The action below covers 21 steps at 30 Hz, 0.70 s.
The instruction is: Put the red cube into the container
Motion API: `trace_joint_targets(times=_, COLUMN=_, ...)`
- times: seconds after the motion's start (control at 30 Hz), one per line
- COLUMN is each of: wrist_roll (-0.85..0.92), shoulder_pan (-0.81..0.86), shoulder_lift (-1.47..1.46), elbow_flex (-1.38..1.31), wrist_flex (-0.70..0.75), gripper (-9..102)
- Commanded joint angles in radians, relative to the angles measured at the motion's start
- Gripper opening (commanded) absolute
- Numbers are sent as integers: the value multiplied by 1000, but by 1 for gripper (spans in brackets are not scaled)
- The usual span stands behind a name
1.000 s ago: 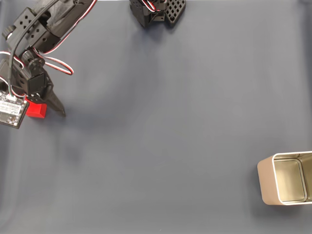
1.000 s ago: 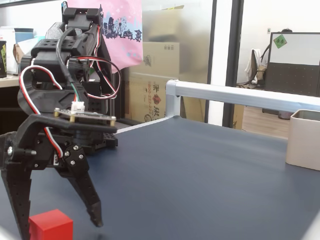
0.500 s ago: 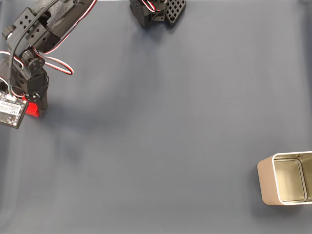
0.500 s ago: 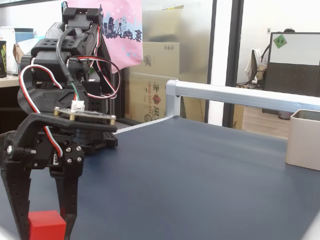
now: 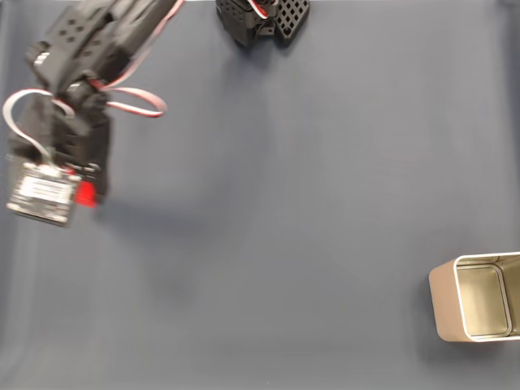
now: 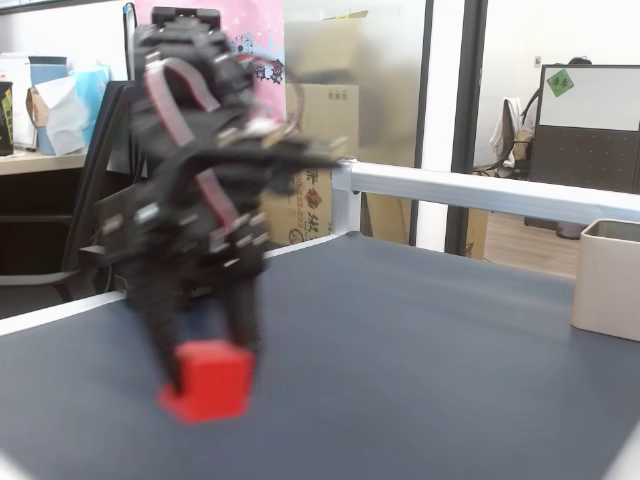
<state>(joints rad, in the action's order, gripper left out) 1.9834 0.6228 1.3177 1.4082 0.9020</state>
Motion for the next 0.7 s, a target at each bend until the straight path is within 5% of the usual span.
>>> trace_joint_targets(times=0.0, wrist_roll=-72, shoulder_pan=-121, shoulder_lift=150, elbow_flex=0, wrist_flex=37, gripper=0)
trace_joint_targets(times=0.67, wrist_roll=-480, shoulder_pan=-922, shoulder_lift=118, elbow_flex=-426, wrist_flex=172, gripper=0)
